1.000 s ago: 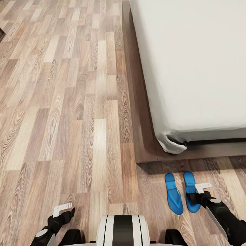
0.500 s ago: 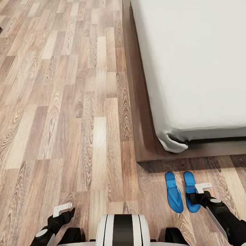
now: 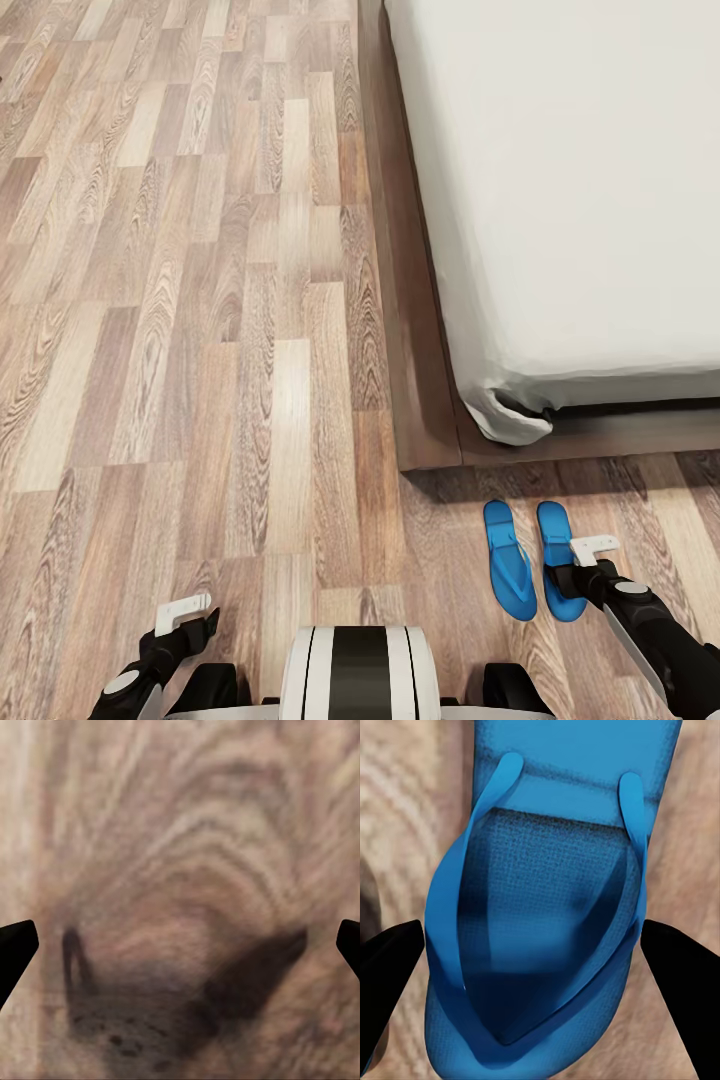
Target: In the bedroom, move the book from the bed onto either nightstand, and place the two sandals side by side next to the bed.
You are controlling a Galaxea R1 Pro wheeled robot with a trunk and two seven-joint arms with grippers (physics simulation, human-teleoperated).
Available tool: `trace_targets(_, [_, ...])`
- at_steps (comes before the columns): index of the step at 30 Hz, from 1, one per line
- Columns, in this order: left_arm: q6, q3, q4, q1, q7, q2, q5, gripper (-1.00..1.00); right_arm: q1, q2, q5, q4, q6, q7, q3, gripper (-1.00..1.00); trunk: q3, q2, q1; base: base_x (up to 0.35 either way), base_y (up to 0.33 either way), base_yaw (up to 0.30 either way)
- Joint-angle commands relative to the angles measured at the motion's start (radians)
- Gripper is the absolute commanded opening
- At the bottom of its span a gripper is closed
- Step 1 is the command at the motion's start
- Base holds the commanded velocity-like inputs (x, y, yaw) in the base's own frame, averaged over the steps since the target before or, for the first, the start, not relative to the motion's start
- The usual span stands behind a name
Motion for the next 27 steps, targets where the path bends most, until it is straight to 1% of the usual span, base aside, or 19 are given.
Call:
trace_targets(1, [0.003, 0.002, -0.001, 0.0, -0.005, 0.0, 0.01, 1.0, 0.0, -0.001, -0.01, -0.001, 0.005, -0.002, 0.003, -1.0, 0.0, 0.0, 0.0, 0.0, 0.0, 0.0])
trace_targets(18, [0.003, 0.002, -0.001, 0.0, -0.005, 0.0, 0.01, 1.0, 0.0, -0.001, -0.01, -0.002, 0.005, -0.002, 0.003, -1.0, 0.0, 0.0, 0.0, 0.0, 0.0, 0.0])
trace_targets(19, [0.003, 0.002, -0.001, 0.0, -0.005, 0.0, 0.01, 1.0, 0.0, -0.001, -0.01, -0.002, 0.005, -0.002, 0.003, 1.0, 0.0, 0.0, 0.0, 0.0, 0.0, 0.0])
trace_targets(27, [0.003, 0.002, 0.0, 0.0, -0.005, 0.0, 0.01, 1.0, 0.0, -0.001, -0.01, -0.002, 0.005, -0.002, 0.003, 1.0, 0.0, 0.0, 0.0, 0.0, 0.0, 0.0])
